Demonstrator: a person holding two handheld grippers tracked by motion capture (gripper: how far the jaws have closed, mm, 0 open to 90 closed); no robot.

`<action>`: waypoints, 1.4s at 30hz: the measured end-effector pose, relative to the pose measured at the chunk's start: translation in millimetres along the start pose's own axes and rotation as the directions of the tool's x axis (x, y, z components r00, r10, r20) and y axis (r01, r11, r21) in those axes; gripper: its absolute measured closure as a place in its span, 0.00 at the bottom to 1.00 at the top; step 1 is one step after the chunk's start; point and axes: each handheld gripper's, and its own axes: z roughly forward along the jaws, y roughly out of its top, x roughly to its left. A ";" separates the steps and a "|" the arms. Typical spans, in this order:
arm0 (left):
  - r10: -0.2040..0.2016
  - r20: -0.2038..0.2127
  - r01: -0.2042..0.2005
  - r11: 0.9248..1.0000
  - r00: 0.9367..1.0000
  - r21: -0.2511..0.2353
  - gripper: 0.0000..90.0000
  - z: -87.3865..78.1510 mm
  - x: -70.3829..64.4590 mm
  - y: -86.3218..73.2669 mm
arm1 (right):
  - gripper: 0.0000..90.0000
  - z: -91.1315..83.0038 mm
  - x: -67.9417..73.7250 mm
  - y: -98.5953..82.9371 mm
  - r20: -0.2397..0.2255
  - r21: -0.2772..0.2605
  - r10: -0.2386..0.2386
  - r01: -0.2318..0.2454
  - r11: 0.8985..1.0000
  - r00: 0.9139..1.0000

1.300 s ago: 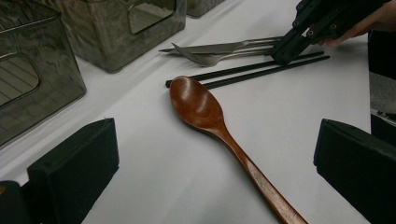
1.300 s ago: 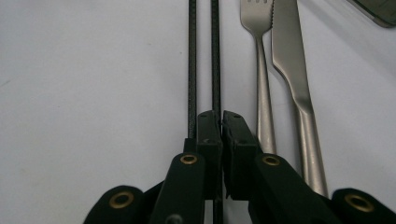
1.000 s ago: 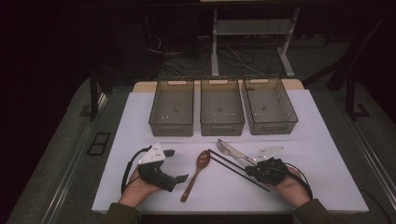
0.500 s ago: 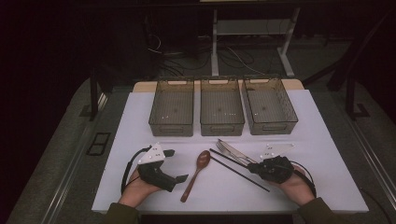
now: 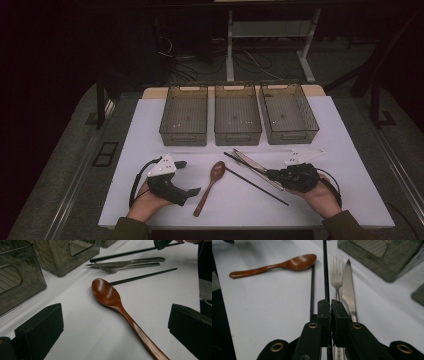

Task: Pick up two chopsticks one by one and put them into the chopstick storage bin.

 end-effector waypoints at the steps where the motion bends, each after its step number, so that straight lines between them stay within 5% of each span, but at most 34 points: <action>1: -0.006 0.000 0.006 1.000 1.000 -0.006 0.00 0.5 -0.4 -0.1 | 0.95 -0.8 -0.6 1.5 0.000 -0.007 0.003 -0.003 1.000 1.000; 42: -0.007 0.004 0.007 1.000 1.000 -0.021 0.00 1.9 -4.5 1.9 | 0.95 18.0 -14.5 55.5 0.010 -0.089 0.028 -0.027 0.996 1.000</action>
